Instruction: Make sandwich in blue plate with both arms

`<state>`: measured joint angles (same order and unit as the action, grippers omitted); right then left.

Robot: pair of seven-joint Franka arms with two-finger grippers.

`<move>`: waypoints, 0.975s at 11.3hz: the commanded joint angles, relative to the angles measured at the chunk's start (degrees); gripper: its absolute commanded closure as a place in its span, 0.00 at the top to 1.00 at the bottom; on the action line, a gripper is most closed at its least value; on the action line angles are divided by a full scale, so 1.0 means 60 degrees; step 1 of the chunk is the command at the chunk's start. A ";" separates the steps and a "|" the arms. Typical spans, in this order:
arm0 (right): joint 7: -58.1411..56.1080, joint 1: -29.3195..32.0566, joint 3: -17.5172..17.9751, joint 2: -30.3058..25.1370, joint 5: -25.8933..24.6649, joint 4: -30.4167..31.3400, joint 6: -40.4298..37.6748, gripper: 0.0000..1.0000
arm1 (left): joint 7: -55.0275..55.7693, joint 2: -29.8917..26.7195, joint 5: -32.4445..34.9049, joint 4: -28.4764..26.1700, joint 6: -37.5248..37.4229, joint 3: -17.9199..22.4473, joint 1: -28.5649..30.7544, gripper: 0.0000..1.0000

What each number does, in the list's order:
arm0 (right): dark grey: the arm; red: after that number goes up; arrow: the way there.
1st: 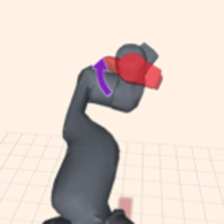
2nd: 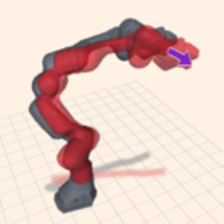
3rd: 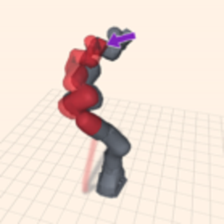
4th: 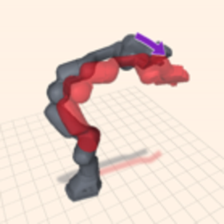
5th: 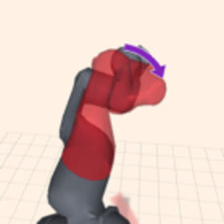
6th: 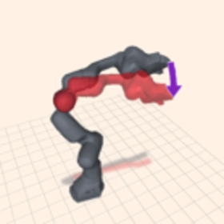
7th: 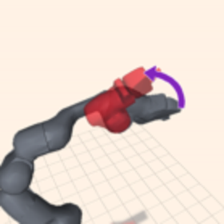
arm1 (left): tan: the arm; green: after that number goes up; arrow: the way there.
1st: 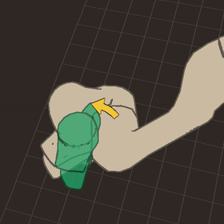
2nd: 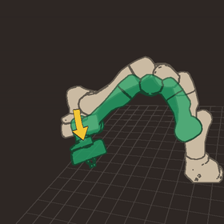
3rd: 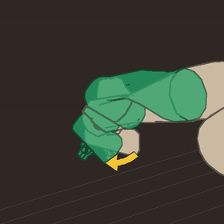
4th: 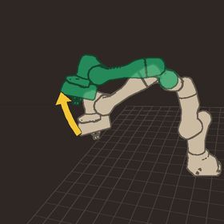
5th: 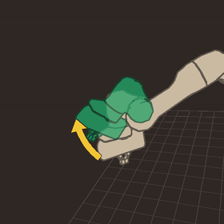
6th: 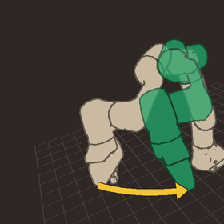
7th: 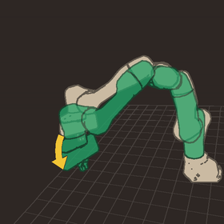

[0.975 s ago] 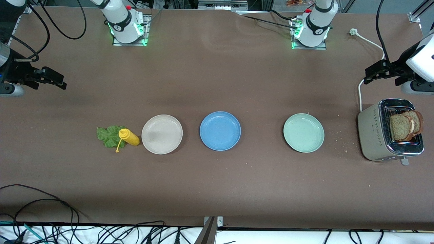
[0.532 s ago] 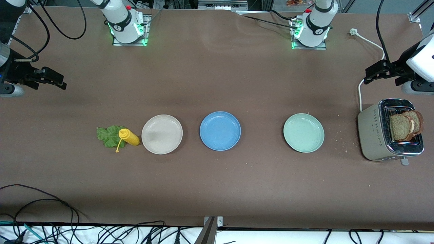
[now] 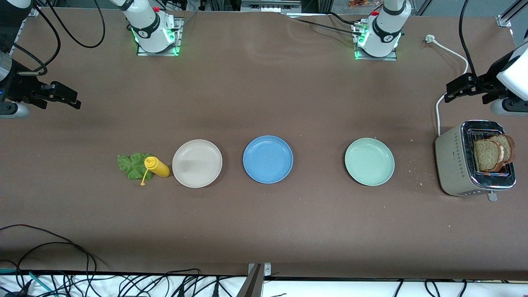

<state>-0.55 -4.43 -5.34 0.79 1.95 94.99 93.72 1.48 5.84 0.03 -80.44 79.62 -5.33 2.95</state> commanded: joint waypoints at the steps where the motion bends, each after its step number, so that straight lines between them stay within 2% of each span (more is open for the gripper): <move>1: -0.0054 0.0050 0.0012 0.0030 0.0070 -0.0188 -0.0180 1.00 | -0.0218 0.0009 0.0141 0.0018 -0.0115 -0.0004 0.0197 1.00; 4: -0.0040 0.0050 0.0012 0.0030 0.0070 -0.0188 -0.0180 1.00 | -0.0247 0.0009 0.0170 0.0032 -0.0115 0.0010 0.0285 1.00; 7: -0.0040 0.0050 -0.0003 0.0030 0.0070 -0.0188 -0.0180 1.00 | -0.1310 0.0694 0.0127 0.0193 0.0045 0.0010 0.1293 1.00; 11: -0.0026 0.0064 0.0012 0.0045 0.0070 -0.0173 -0.0180 1.00 | -0.2005 0.1237 0.0156 0.0223 0.1316 0.0025 0.2159 1.00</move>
<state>-0.55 -4.39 -5.38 0.79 1.95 94.99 93.72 -8.31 11.15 0.20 -80.69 84.56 -4.71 14.13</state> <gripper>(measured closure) 0.000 0.000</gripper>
